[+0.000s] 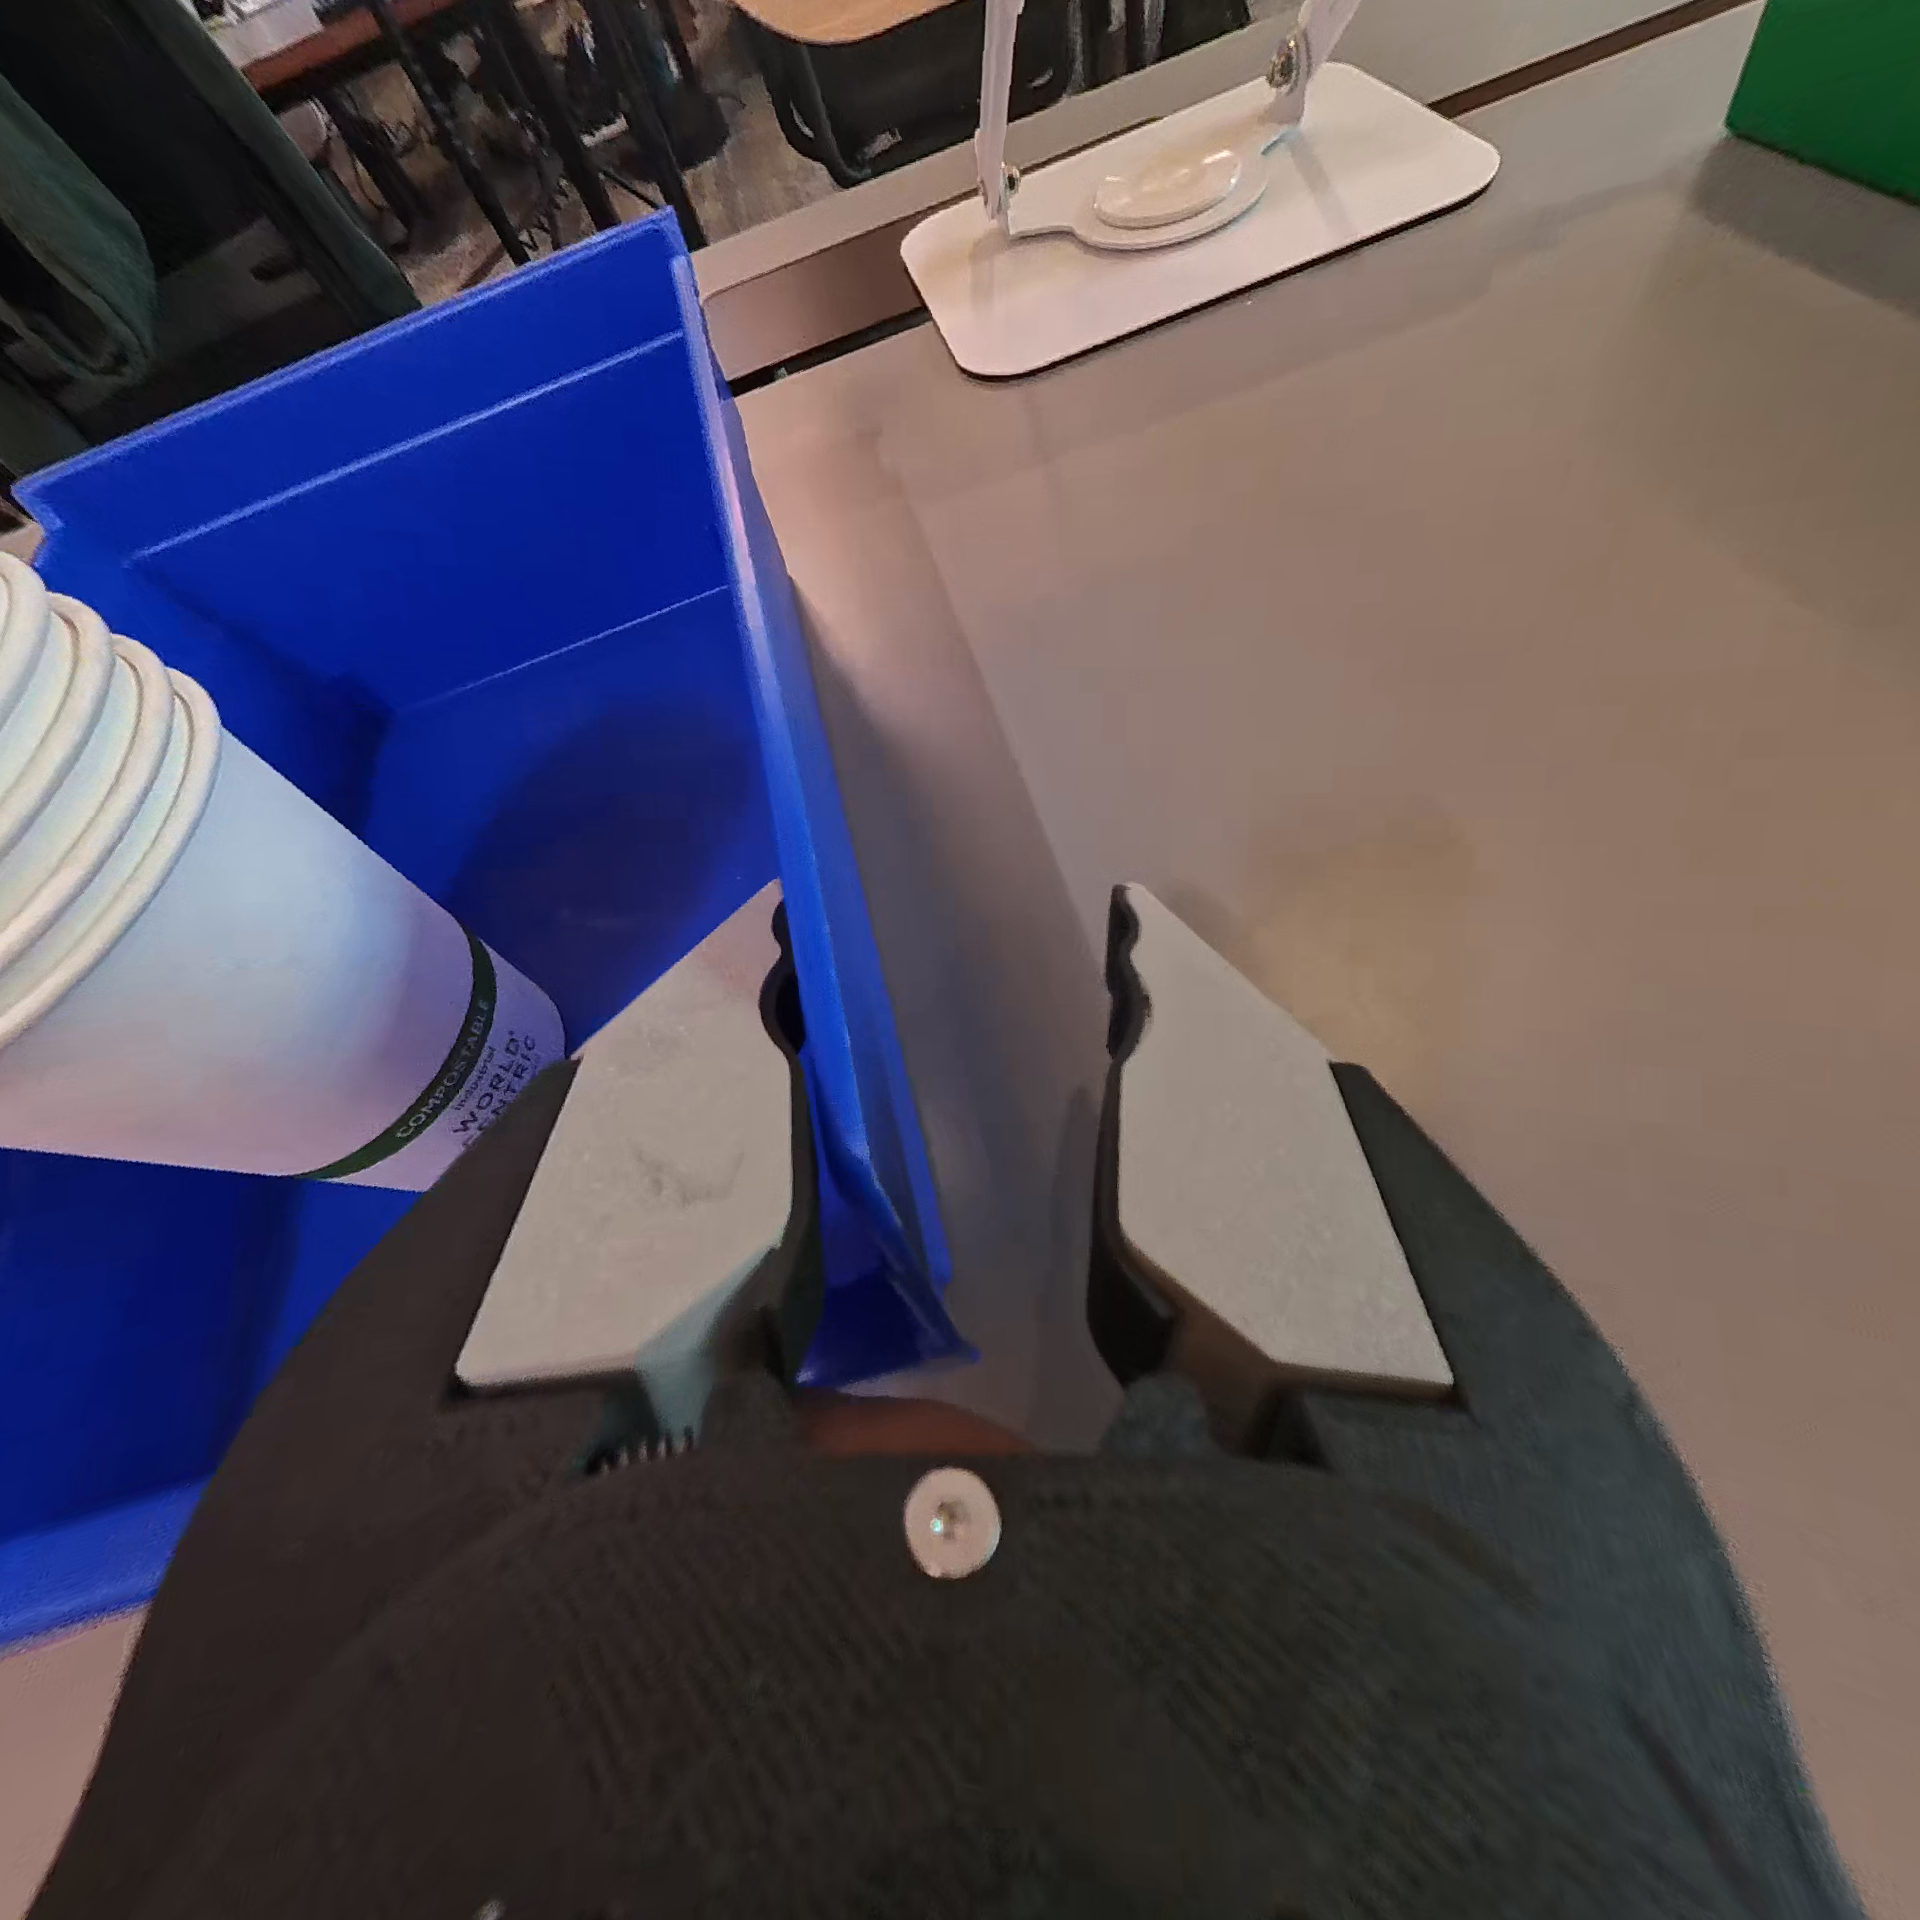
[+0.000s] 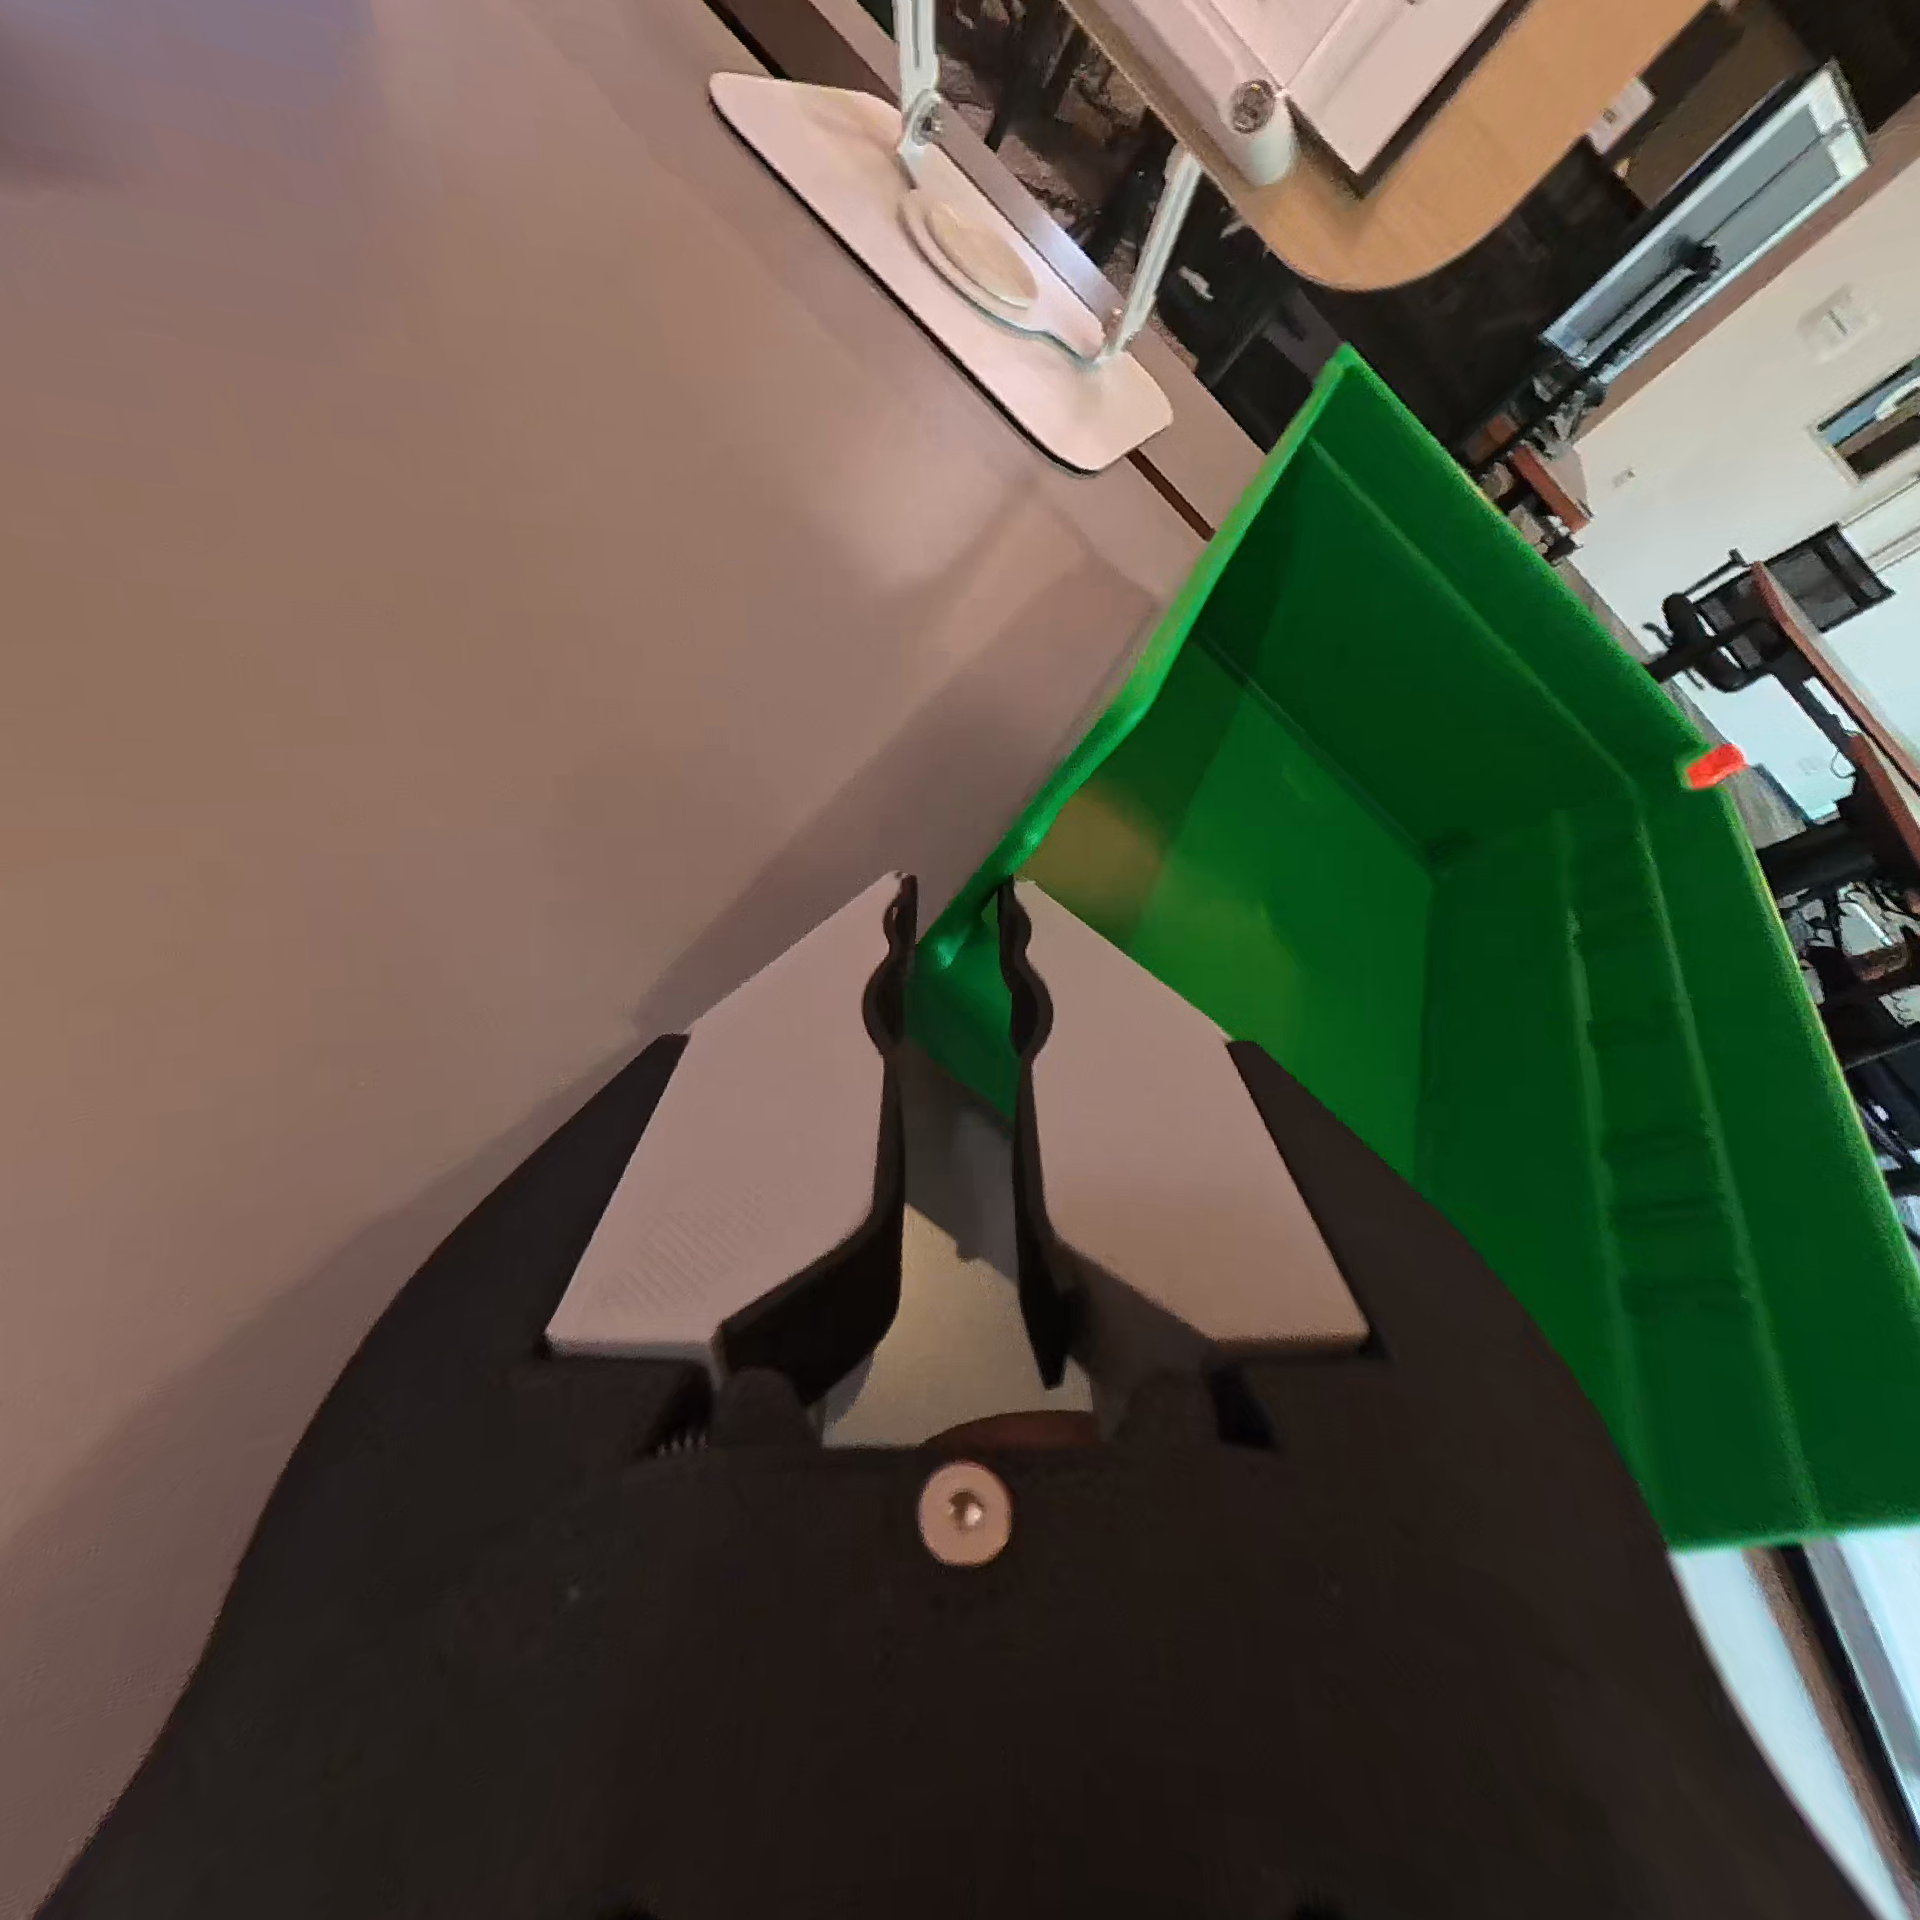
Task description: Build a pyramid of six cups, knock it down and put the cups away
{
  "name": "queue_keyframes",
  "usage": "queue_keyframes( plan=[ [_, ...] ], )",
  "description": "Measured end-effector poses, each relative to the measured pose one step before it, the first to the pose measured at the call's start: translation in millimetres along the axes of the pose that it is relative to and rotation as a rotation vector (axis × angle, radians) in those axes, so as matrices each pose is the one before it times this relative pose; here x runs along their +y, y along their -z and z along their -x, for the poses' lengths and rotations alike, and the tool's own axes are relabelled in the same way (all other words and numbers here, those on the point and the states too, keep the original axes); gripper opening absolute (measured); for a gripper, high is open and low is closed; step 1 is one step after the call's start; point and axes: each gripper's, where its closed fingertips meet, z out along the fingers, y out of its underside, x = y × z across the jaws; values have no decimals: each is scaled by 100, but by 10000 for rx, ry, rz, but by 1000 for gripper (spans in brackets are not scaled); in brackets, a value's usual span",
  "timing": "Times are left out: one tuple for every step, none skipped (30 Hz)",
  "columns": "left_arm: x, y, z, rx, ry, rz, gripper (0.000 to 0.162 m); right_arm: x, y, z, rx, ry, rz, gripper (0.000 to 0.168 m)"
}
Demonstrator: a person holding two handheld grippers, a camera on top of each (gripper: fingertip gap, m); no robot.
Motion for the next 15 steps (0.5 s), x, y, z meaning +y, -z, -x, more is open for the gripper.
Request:
queue_keyframes(
  plan=[
    [-57, -27, 97, -89, -9, -55, 55, 120, 188, -95, 28, -28, -102, 13],
    [-216, 69, 149, -104, 117, -121, 52, -5, 151, -9, 53, 77, -150, 13],
    [-675, 272, 138, -102, 251, -354, 51, -202, 141, -39, 133, 169, -182, 13],
    [-1087, 512, -80, 10, 281, -533, 51, -645, 229, -21, 149, 169, -336, 15],
    [-1129, 596, -282, 88, 201, -466, 56, -972, 342, -24, 146, 8, -507, 16],
    [-899, 532, -442, 130, 52, -274, 59, -924, 326, 129, 23, -105, -479, 17],
    [-580, 441, -835, 298, -117, -89, 57, -566, 150, 315, -108, -90, -312, 15],
    [-392, 349, -828, 224, -196, 1, 68, -11, -47, 285, -99, -6, 8, 13],
    [-364, 276, -528, -30, -241, -32, 69, 359, -126, 399, -193, 105, 215, 6],
    [-471, 261, -557, -48, -292, -149, 60, 398, -127, 684, -366, 136, 200, 0],
    [-668, 225, -663, -11, -246, -292, 54, 142, -32, 910, -483, 159, 77, 0],
    [-745, 179, -671, -23, -139, -355, 53, -101, 69, 615, -229, 141, -69, 0],
    [-591, 69, -844, 81, -78, -262, 52, -267, 105, 415, -80, 198, -142, 0],
    [-314, -59, -1133, 256, -66, -89, 52, -461, 137, 442, -102, 272, -230, 0],
    [-21, -192, -1336, 379, -45, 64, 53, -493, 179, 34, 125, 206, -238, 0]
  ],
)
